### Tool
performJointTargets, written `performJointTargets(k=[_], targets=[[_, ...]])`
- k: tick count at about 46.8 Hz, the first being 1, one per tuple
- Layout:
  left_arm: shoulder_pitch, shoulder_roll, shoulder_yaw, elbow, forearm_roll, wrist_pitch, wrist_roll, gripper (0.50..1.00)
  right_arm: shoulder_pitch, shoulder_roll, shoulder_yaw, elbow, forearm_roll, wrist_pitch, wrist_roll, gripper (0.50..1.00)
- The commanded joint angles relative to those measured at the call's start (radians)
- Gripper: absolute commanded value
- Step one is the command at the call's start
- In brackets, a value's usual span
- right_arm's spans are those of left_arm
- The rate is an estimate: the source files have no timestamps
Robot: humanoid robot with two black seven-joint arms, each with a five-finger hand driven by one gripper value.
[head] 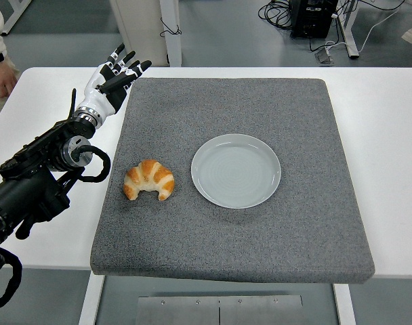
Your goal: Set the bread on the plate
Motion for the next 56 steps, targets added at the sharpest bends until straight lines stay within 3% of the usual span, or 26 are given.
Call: performJointTargets(k=[1,19,32,49,56], targets=[[0.000,-0.004,0.000,0.000,0.002,0.001,0.000,0.972,0.000,0.000,0.000,0.000,0.000,0.000,0.001,1.000],[0.002,-0.004,-0.014,0.000,-0.011,0.004,0.009,0.972,0.000,0.000,0.000,0.000,0.000,0.000,0.001,1.000],[0.000,0.003,-0.026,-0.008,-0.009,-0.050,-0.001,0.972,0.000,0.000,0.000,0.000,0.000,0.000,0.001,1.000],[0.037,0.083,-0.006,-0.219,0.005,-0.032,0.028,0.972,0.000,0.000,0.000,0.000,0.000,0.000,-0.001,1.000],[0.040,0.103,-0.006,-0.233,0.006,-0.030,0.060,0.972,0.000,0.000,0.000,0.000,0.000,0.000,0.001,1.000]])
